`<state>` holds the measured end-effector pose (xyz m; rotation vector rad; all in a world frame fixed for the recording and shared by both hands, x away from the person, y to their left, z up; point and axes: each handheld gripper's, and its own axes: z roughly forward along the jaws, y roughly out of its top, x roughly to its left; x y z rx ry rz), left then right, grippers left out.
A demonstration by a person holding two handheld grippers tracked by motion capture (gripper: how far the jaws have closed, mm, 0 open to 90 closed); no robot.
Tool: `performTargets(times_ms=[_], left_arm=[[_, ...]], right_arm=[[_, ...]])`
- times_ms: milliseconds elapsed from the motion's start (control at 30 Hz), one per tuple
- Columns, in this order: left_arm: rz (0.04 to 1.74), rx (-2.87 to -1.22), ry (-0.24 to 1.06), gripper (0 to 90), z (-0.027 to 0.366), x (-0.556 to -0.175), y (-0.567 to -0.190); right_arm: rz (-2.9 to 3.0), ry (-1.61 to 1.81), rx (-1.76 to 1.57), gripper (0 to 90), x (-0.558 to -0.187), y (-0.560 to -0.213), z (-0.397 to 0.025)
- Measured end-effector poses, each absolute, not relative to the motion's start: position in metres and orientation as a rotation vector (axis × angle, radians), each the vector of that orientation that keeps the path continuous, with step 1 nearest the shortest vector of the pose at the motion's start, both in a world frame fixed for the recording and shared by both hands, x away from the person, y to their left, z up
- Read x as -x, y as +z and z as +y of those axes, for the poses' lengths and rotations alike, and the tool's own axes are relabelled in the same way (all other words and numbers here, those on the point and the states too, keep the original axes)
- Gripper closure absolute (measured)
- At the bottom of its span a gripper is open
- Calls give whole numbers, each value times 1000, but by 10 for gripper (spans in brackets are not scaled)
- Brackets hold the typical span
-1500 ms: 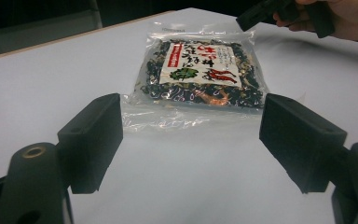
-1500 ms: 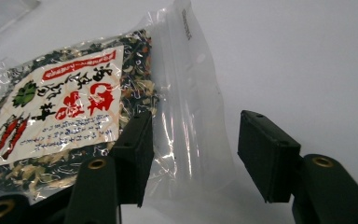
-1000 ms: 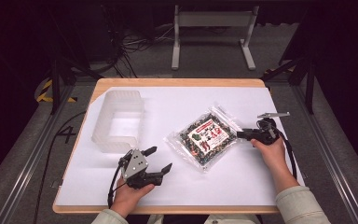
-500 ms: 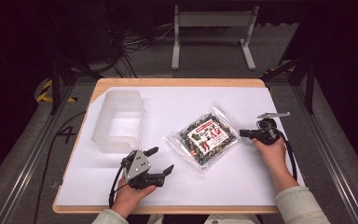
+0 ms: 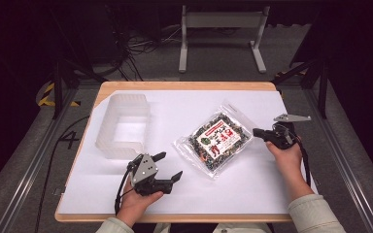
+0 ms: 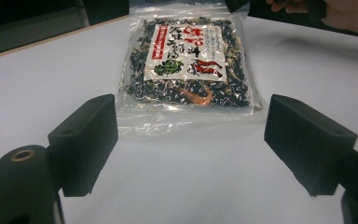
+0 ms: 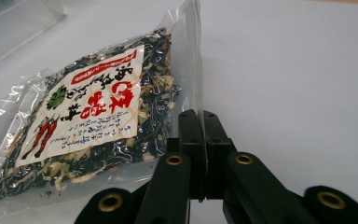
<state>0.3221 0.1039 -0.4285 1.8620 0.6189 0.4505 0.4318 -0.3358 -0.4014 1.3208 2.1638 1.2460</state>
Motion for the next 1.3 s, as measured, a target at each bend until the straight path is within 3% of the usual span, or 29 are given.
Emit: performTargets(times_ms=[167,300,567,1000,1300], left_arm=[[627,-1873,445,181,103,-323,-423],[635,-1881,430,261,104,-322,-416],[630,-1872,451,212,98,-325,-404],[709,-1790,425,223,103,-338,-394],[729,-1762,426,186,99,-347,-390]], right_arm=[[2124,1282,-1265,900,-424,-386,-337],[2095,1331,-1223,900,-416,-370,-337],[2064,1398,-1086,900,-396,-337,-329],[2028,1494,-833,900,-358,-286,-310],[2023,1499,-715,900,-343,-272,-297]])
